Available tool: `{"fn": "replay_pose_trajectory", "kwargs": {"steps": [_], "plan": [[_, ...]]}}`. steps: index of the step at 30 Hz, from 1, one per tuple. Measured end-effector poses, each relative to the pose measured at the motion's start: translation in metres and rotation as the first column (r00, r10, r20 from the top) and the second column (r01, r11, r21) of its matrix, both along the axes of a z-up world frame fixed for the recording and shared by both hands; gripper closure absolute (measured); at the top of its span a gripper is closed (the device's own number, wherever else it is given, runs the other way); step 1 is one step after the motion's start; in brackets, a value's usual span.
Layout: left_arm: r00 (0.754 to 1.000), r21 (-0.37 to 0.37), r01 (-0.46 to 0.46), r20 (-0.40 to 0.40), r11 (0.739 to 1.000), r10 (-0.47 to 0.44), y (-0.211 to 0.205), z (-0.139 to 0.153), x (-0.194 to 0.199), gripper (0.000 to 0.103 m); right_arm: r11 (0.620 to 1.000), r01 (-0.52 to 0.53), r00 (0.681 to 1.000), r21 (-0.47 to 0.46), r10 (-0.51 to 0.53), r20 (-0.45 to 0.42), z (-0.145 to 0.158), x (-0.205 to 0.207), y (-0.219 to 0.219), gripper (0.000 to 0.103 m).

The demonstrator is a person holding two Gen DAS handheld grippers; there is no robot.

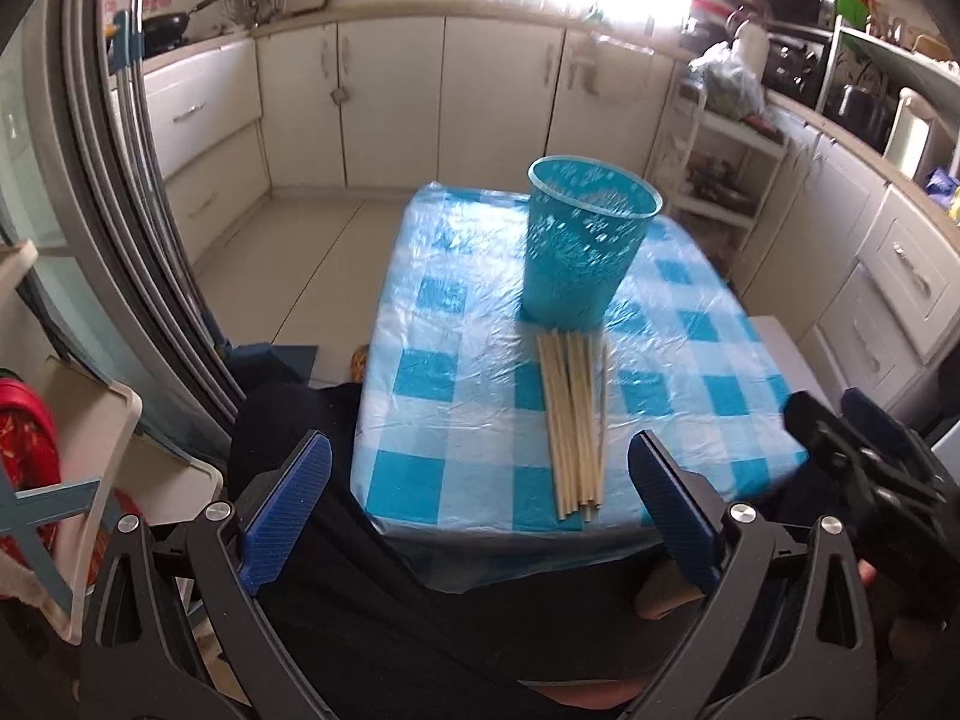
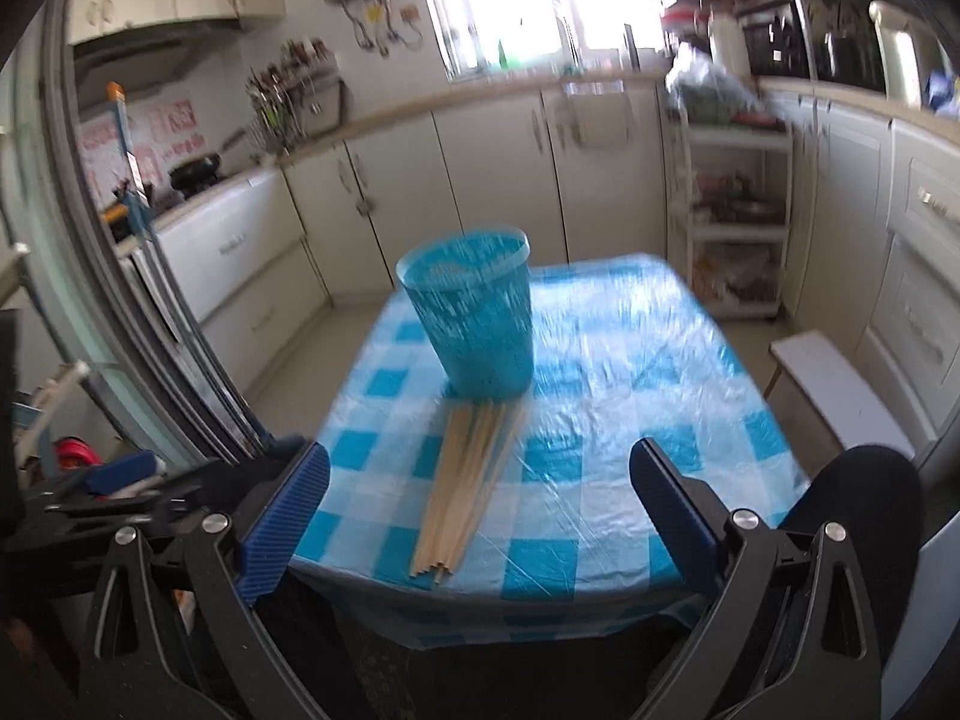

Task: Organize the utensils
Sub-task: 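Lower the left gripper onto a single chopstick and close on it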

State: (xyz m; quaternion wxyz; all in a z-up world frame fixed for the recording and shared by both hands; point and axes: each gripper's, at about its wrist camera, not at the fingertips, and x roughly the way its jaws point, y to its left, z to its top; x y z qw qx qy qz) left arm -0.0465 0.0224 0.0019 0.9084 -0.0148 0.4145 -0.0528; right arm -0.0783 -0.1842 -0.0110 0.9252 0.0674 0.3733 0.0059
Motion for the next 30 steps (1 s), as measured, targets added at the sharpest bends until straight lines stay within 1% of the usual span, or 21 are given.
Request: {"fn": "replay_pose_trajectory", "kwargs": {"steps": [1, 2, 3, 5, 6, 8, 10, 12, 14, 16, 19, 21, 22, 23, 24, 29, 30], "plan": [[1.0, 0.009, -0.006, -0.012, 1.0, 0.006, 0.0, -0.006, 0.007, 0.008, 1.0, 0.002, 1.0, -0.03, -0.003, -0.02, -0.013, 0.013, -0.006, 0.007], [1.0, 0.019, -0.015, -0.02, 1.0, 0.015, 0.0, -0.012, 0.013, 0.008, 0.999, -0.002, 0.999, -0.036, 0.001, -0.045, -0.026, 0.026, -0.011, 0.011], [0.999, 0.029, -0.023, -0.026, 0.999, 0.024, 0.0, -0.017, 0.02, 0.008, 0.999, -0.009, 0.997, -0.04, 0.006, -0.075, -0.041, 0.04, -0.014, 0.024], [0.998, 0.04, -0.034, -0.042, 0.999, 0.036, 0.0, -0.027, 0.032, 0.008, 0.999, -0.017, 0.992, -0.042, 0.012, -0.129, -0.061, 0.059, -0.015, 0.035], [0.998, 0.041, -0.038, -0.054, 0.998, 0.04, 0.0, -0.032, 0.039, 0.008, 0.998, -0.021, 0.988, -0.051, 0.013, -0.151, -0.072, 0.07, -0.015, 0.043], [0.996, 0.043, -0.041, -0.074, 0.998, 0.044, 0.0, -0.04, 0.051, 0.008, 0.999, -0.023, 0.982, -0.048, 0.013, -0.187, -0.088, 0.089, -0.017, 0.054], [0.995, 0.045, -0.039, -0.095, 0.998, 0.043, 0.0, -0.048, 0.062, 0.008, 0.999, -0.02, 0.979, -0.047, 0.011, -0.202, -0.098, 0.104, -0.017, 0.056], [0.993, 0.046, -0.034, -0.114, 0.998, 0.039, -0.002, -0.056, 0.072, 0.008, 0.998, -0.027, 0.975, -0.048, 0.015, -0.221, -0.106, 0.118, -0.015, 0.063], [0.99, 0.047, -0.03, -0.135, 0.998, 0.037, -0.005, -0.064, 0.081, 0.008, 0.997, -0.032, 0.974, -0.076, 0.014, -0.226, -0.112, 0.128, -0.013, 0.064], [0.987, 0.04, -0.027, -0.158, 0.999, 0.032, -0.007, -0.072, 0.09, 0.008, 0.994, -0.045, 0.971, -0.1, 0.02, -0.237, -0.118, 0.136, -0.012, 0.069], [0.985, 0.052, -0.02, -0.171, 0.998, 0.028, -0.012, -0.083, 0.103, 0.008, 0.987, -0.074, 0.973, -0.145, 0.04, -0.226, -0.119, 0.143, -0.009, 0.074], [0.982, 0.051, -0.012, -0.185, 0.999, 0.021, -0.016, -0.09, 0.112, 0.008, 0.982, -0.099, 0.972, -0.159, 0.061, -0.227, -0.12, 0.147, -0.009, 0.081], [0.981, 0.047, -0.006, -0.193, 0.999, 0.015, -0.019, -0.095, 0.117, 0.008, 0.979, -0.115, 0.97, -0.166, 0.075, -0.231, -0.12, 0.149, -0.01, 0.083], [0.98, 0.047, 0.0, -0.199, 0.999, 0.009, -0.021, -0.098, 0.121, 0.008, 0.975, -0.135, 0.968, -0.176, 0.091, -0.235, -0.12, 0.151, -0.011, 0.089], [0.978, 0.045, 0.009, -0.208, 0.999, 0.0, -0.025, -0.103, 0.128, 0.008, 0.971, -0.156, 0.965, -0.182, 0.11, -0.24, -0.12, 0.153, -0.012, 0.092], [0.97, 0.059, 0.036, -0.242, 0.998, -0.021, -0.044, -0.125, 0.153, 0.008, 0.957, -0.236, 0.947, -0.168, 0.187, -0.262, -0.12, 0.163, -0.018, 0.092], [0.969, 0.063, 0.036, -0.245, 0.997, -0.02, -0.047, -0.128, 0.156, 0.01, 0.957, -0.243, 0.944, -0.157, 0.196, -0.265, -0.12, 0.166, -0.02, 0.092]]}}
